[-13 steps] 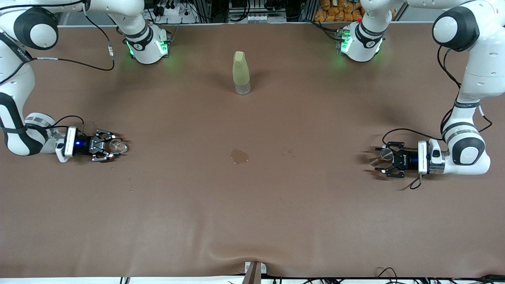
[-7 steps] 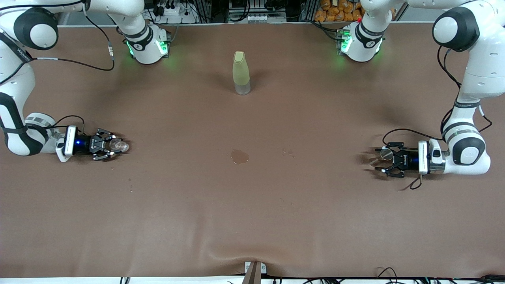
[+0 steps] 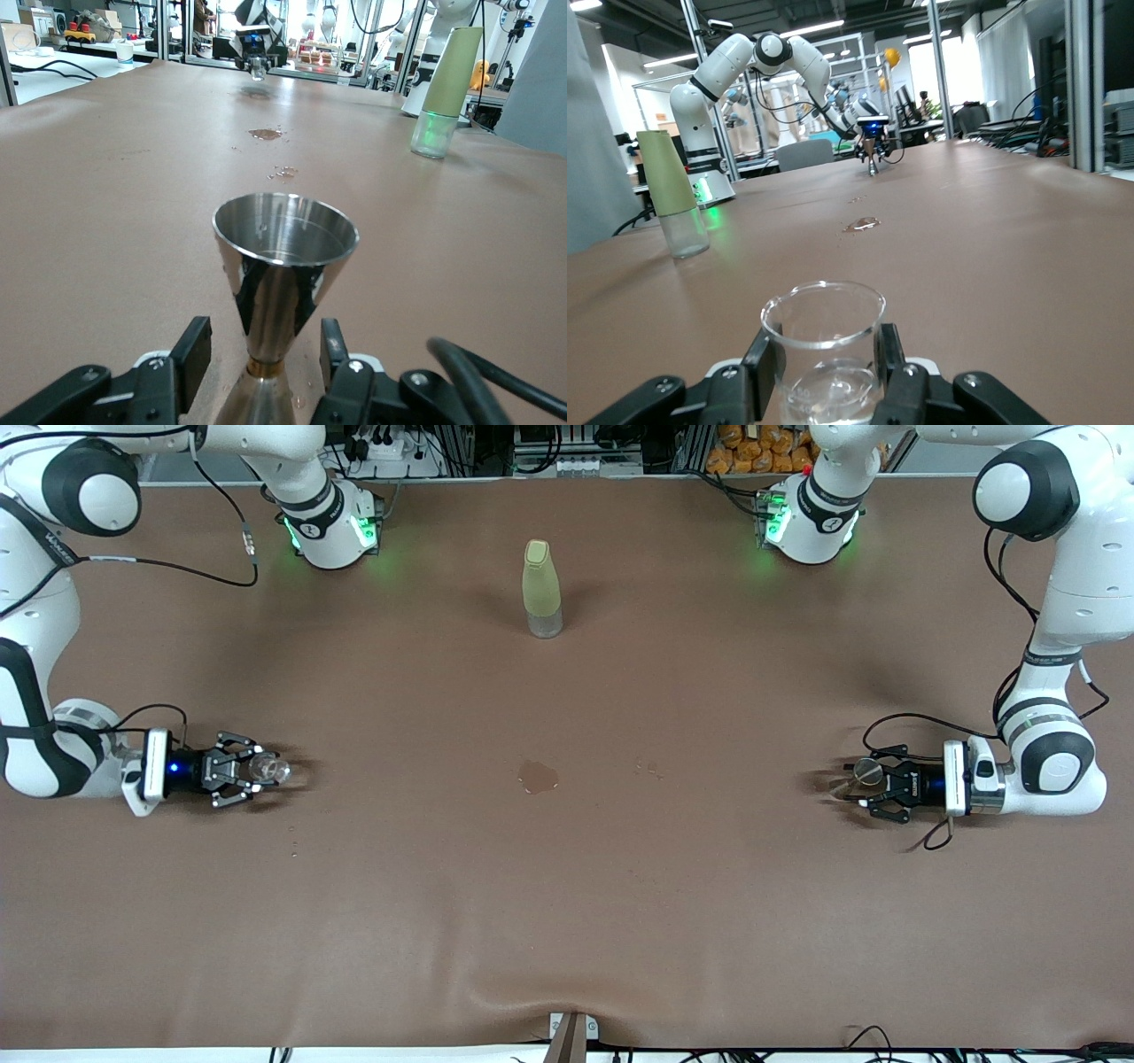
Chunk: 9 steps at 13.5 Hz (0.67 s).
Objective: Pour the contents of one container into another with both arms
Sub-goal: 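Lift the beaker with the right gripper while the left gripper lifts the jigger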
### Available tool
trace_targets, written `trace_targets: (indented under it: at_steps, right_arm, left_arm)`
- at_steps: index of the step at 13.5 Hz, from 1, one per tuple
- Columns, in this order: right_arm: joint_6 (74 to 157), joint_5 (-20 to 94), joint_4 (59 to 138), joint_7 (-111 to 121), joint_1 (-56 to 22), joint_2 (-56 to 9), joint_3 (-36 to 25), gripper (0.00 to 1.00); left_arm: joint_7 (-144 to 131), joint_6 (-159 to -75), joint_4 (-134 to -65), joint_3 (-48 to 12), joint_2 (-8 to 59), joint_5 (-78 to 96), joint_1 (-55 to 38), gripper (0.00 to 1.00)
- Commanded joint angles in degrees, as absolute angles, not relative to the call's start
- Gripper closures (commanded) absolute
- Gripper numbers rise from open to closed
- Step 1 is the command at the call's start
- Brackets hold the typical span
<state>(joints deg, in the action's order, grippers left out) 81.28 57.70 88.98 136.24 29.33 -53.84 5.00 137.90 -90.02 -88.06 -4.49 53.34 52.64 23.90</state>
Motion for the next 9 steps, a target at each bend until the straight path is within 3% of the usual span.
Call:
trace_targets:
  at_steps: [1, 8, 9]
  right_arm:
    - [81.1, 62.3, 86.9, 130.5, 25.3, -52.6, 5.7, 0.75]
    - [85.5, 73.9, 87.3, 130.2, 15.0, -53.0, 5.7, 0.78]
    - [85.7, 76.3, 87.4, 130.2, 13.8, -53.1, 5.7, 0.77]
  left_arm:
    - [138.0, -89.5, -87.5, -4.2, 53.6, 53.6, 23.6, 0.54]
    - [137.7, -89.6, -87.1, -4.2, 52.6, 52.8, 23.0, 1.0]
    - [137.1, -89.6, -85.8, -4.4, 52.3, 52.5, 22.6, 1.0]
